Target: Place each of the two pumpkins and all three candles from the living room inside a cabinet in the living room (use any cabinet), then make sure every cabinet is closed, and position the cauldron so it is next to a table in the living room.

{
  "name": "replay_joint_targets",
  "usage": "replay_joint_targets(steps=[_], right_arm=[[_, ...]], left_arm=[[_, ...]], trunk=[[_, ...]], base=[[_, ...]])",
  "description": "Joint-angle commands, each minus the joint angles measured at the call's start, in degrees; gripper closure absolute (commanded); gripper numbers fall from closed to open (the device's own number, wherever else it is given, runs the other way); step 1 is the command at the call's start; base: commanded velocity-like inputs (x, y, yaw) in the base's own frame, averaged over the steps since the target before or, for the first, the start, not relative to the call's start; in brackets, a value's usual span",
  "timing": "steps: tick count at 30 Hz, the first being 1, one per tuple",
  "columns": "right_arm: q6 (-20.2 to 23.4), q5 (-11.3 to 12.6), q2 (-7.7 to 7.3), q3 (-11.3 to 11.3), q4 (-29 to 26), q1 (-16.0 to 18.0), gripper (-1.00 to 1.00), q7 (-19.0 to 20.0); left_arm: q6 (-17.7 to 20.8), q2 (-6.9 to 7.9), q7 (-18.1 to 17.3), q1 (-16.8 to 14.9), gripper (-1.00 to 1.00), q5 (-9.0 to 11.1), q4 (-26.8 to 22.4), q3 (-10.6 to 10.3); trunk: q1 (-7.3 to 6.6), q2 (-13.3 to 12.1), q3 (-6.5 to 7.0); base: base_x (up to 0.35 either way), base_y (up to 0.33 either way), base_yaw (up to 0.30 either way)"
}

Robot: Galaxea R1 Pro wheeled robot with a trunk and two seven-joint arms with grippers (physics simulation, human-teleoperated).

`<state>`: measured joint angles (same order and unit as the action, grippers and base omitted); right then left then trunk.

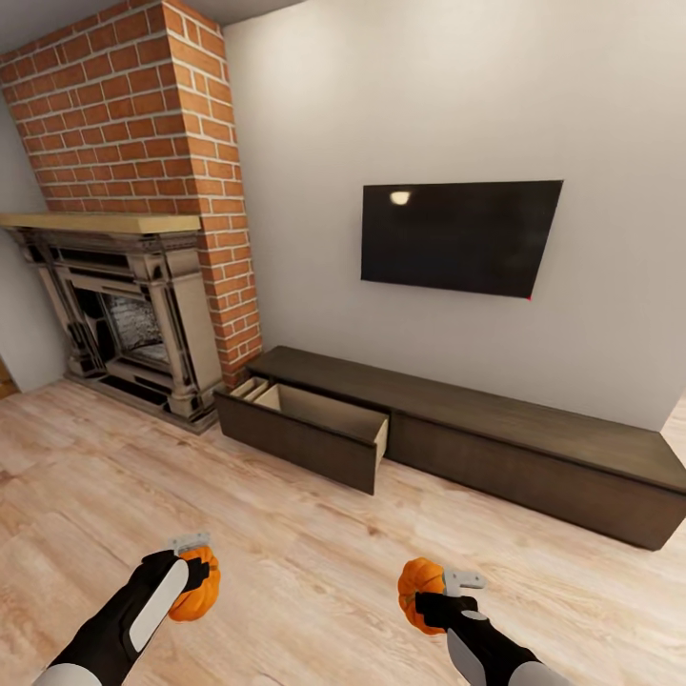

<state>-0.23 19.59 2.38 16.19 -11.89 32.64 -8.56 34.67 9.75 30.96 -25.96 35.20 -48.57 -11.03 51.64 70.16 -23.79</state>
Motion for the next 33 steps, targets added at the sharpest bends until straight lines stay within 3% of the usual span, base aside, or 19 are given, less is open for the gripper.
replay_joint_targets(steps=[1,14,33], right_arm=[[-0.01,0.45,0.01,0.51,-0.06,0.05,1.00,-0.40],[-0.02,0.45,0.06,0.51,-0.06,0.05,1.00,-0.37],[-0.03,0.45,0.08,0.51,-0.06,0.05,1.00,-0.32]], left_arm=[[0.05,0.09,0.59,-0.05,1.00,0.39,-0.07,-0.31],[0.05,0.26,0.59,-0.05,1.00,0.39,-0.06,-0.32],[0.05,0.27,0.42,-0.05,1.00,0.39,-0.06,-0.37]], trunk=[[0.03,0.04,-0.06],[0.03,0.04,-0.11],[0.03,0.04,-0.51]], base=[[0.282,0.228,0.000],[0.282,0.228,-0.051],[0.227,0.266,-0.251]])
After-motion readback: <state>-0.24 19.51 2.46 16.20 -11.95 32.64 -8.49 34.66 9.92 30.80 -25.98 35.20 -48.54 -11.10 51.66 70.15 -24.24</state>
